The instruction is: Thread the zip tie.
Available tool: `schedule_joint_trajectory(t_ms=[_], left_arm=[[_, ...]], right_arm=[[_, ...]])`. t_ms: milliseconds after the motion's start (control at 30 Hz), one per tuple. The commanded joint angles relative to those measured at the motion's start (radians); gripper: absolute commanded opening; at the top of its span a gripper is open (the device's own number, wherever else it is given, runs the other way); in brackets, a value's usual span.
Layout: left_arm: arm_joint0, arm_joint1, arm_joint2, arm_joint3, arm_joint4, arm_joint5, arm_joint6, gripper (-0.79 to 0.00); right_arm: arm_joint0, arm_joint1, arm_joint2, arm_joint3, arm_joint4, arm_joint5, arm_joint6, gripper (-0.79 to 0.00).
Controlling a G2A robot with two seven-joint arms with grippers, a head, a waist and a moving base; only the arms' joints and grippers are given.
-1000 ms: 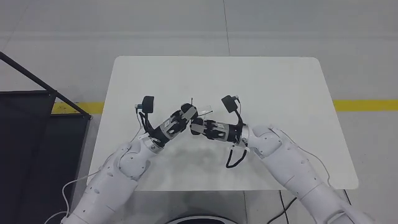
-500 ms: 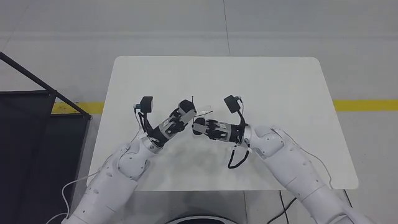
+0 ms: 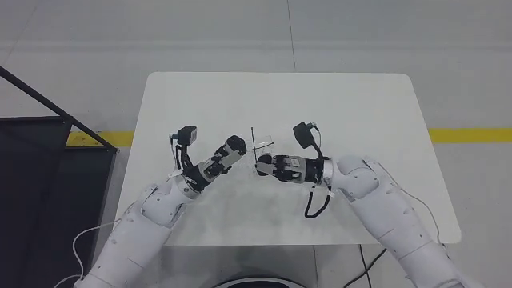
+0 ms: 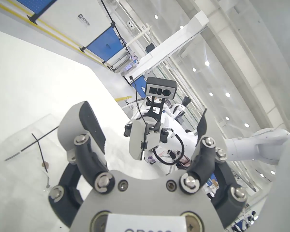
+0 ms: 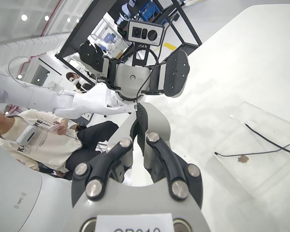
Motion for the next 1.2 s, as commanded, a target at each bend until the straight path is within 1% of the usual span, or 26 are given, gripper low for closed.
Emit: schedule_joint_trajectory(t_ms=[0, 100, 200, 233, 267, 300, 367, 500, 800, 900, 967, 1067, 1167], left_arm=[[-0.008, 0.005, -0.004, 0.014, -0.050, -0.011, -0.065, 0.000], [-0.015, 0.010, -0.003, 0.026, -0.086, -0.030, -0.138, 0.000], [-0.020, 0.012, 0.000, 0.030, -0.106, -0.038, -0.177, 0.000], [-0.021, 0.012, 0.002, 0.029, -0.108, -0.042, -0.185, -0.074], [-0.022, 0.012, 0.004, 0.029, -0.110, -0.044, -0.191, -0.311], [-0.023, 0.011, 0.007, 0.030, -0.111, -0.045, -0.193, -0.394], [-0.028, 0.010, 0.010, 0.033, -0.105, -0.041, -0.194, -0.440], [-0.037, 0.006, 0.023, 0.040, -0.091, -0.033, -0.191, -0.477], [-0.056, -0.006, 0.047, 0.056, -0.059, -0.015, -0.167, -0.505], [-0.059, -0.009, 0.051, 0.063, -0.055, -0.013, -0.157, -0.539], [-0.061, -0.011, 0.053, 0.066, -0.054, -0.013, -0.152, -0.548], [-0.063, -0.013, 0.053, 0.071, -0.055, -0.012, -0.148, -0.597], [-0.064, -0.013, 0.052, 0.073, -0.058, -0.012, -0.150, -0.600]], right_arm=[[-0.006, 0.008, 0.012, -0.022, -0.019, 0.002, 0.022, -0.785], [-0.018, 0.018, 0.028, -0.050, -0.031, 0.012, 0.041, -0.785], [-0.025, 0.026, 0.038, -0.072, -0.040, 0.022, 0.061, -0.785], [-0.026, 0.028, 0.039, -0.079, -0.041, 0.025, 0.071, -0.785], [-0.026, 0.030, 0.040, -0.084, -0.040, 0.027, 0.079, -0.785], [-0.027, 0.031, 0.039, -0.089, -0.039, 0.031, 0.086, -0.785], [-0.026, 0.033, 0.037, -0.096, -0.038, 0.037, 0.100, -0.785], [-0.023, 0.035, 0.032, -0.102, -0.040, 0.045, 0.108, -0.785], [-0.024, 0.040, 0.025, -0.109, -0.063, 0.044, 0.107, -0.785], [-0.023, 0.041, 0.022, -0.110, -0.067, 0.048, 0.105, -0.785], [-0.023, 0.042, 0.021, -0.111, -0.068, 0.049, 0.103, -0.785], [-0.023, 0.043, 0.021, -0.110, -0.068, 0.055, 0.098, -0.785], [-0.023, 0.044, 0.020, -0.108, -0.065, 0.057, 0.093, -0.785]])
